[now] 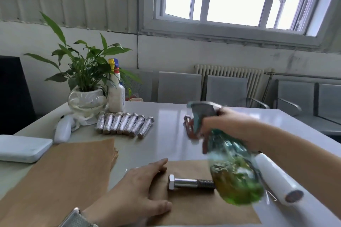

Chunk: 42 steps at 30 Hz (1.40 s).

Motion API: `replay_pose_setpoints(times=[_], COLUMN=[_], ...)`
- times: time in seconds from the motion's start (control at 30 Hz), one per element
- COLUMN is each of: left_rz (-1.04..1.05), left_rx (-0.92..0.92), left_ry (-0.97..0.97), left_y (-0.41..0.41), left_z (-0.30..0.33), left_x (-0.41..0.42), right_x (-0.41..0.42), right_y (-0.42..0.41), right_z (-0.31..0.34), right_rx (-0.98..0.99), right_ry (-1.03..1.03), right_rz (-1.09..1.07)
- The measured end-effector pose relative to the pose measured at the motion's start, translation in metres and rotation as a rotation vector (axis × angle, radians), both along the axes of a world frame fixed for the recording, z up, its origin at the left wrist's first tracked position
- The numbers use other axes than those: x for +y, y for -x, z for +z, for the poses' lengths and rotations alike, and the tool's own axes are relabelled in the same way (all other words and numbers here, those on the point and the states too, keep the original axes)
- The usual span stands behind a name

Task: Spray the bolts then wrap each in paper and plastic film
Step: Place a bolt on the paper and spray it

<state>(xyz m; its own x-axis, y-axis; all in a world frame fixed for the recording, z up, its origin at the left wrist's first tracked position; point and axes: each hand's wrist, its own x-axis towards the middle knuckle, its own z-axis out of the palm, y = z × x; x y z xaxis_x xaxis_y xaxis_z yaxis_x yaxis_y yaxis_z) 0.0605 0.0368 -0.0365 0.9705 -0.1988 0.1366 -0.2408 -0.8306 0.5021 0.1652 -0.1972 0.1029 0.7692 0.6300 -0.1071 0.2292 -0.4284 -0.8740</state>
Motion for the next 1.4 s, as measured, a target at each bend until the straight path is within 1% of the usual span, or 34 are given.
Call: replay_pose_setpoints(times=[0.07, 0.17, 0.23, 0.43, 0.53, 0.6, 0.7, 0.8, 0.97, 1.07, 1.1, 1.2, 1.27, 1.33, 1.4], left_rz=[-0.003, 0.000, 0.001, 0.003, 0.007, 0.002, -0.007, -0.012, -0.009, -0.005, -0.006, -0.009, -0.007, -0.008, -0.008], left_rx=[-0.018, -0.023, -0.015, -0.004, 0.003, 0.007, 0.006, 0.005, 0.002, 0.004, 0.005, 0.003, 0.005, -0.002, -0.007], left_ry=[-0.023, -0.022, -0.015, -0.019, -0.018, -0.019, -0.014, -0.008, -0.014, -0.008, -0.008, -0.011, -0.014, -0.018, -0.020], left_y=[-0.001, -0.001, 0.000, 0.000, 0.001, 0.000, 0.000, -0.001, -0.001, -0.001, -0.001, -0.001, -0.001, -0.002, -0.001], left_z=[-0.001, -0.002, -0.003, -0.002, -0.001, -0.002, -0.002, -0.002, -0.003, -0.004, -0.004, -0.004, -0.003, -0.003, -0.003], left_x=[0.000, 0.000, 0.000, -0.001, -0.001, 0.000, 0.000, 0.001, 0.002, 0.001, 0.001, 0.001, 0.000, 0.000, -0.001], right_x=[-0.021, -0.038, -0.040, -0.022, -0.016, -0.016, -0.021, -0.029, -0.042, -0.046, -0.047, -0.045, -0.039, -0.022, 0.002], right_y=[0.012, 0.029, 0.037, 0.051, 0.053, 0.054, 0.054, 0.053, 0.052, 0.052, 0.050, 0.036, 0.018, -0.006, -0.029], right_z=[-0.011, -0.024, -0.028, -0.020, -0.022, -0.023, -0.022, -0.023, -0.027, -0.028, -0.025, -0.009, 0.005, 0.016, 0.019], right_rx=[0.101, 0.165, 0.177, 0.152, 0.168, 0.187, 0.166, 0.145, 0.223, 0.186, 0.179, 0.201, 0.106, -0.012, -0.173], right_ry=[0.184, 0.427, 0.496, 0.673, 0.726, 0.721, 0.700, 0.744, 0.765, 0.785, 0.774, 0.612, 0.462, 0.241, 0.052], right_rz=[0.010, 0.063, 0.094, 0.090, 0.078, 0.054, 0.032, 0.015, -0.047, -0.038, -0.031, -0.049, -0.114, -0.186, -0.266])
